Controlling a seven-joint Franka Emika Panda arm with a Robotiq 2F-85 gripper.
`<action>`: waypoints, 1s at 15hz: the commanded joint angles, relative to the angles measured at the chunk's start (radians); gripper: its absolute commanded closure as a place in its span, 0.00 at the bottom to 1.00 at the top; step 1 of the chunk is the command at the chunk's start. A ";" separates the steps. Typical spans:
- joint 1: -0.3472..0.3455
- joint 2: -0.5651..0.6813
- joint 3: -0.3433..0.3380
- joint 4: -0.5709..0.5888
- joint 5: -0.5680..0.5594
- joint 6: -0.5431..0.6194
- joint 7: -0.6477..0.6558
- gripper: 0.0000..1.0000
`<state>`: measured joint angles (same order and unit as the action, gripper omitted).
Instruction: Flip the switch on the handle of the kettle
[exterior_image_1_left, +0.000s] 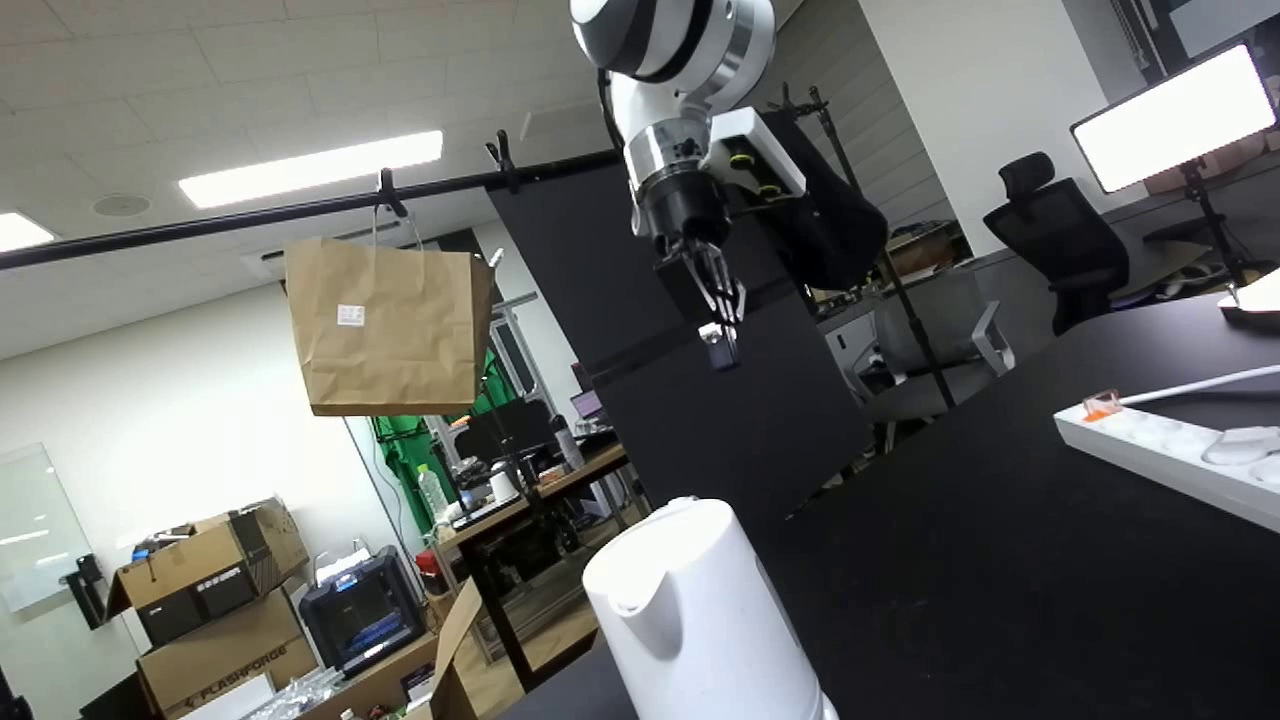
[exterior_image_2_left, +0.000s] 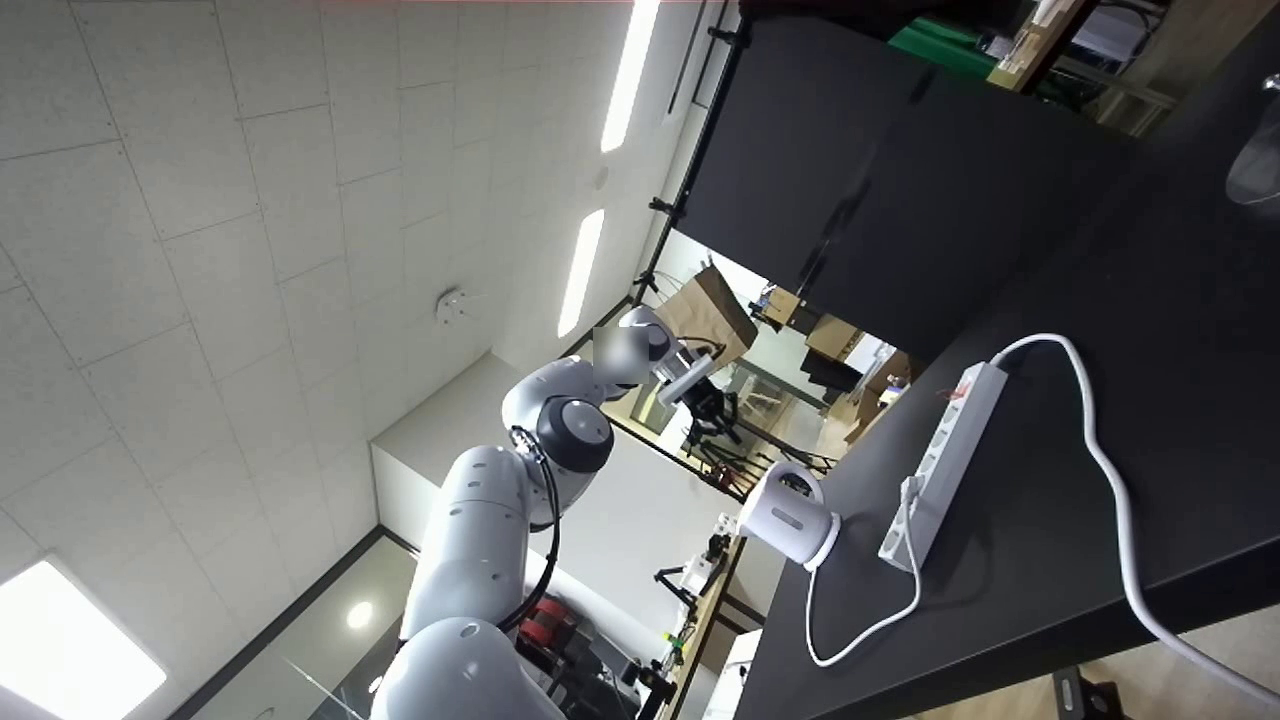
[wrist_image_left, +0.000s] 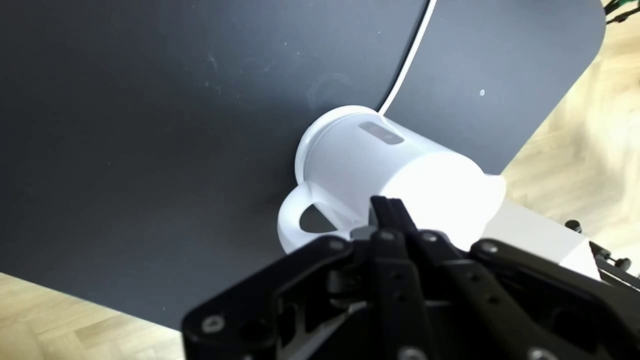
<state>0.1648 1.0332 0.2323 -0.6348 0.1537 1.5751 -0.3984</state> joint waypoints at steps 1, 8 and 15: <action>0.000 0.000 0.000 0.002 0.000 -0.001 0.000 0.99; 0.000 0.002 0.001 0.005 0.000 -0.001 -0.001 0.99; 0.000 0.011 -0.002 0.010 -0.005 0.000 -0.007 1.00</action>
<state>0.1649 1.0396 0.2338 -0.6327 0.1541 1.5760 -0.4006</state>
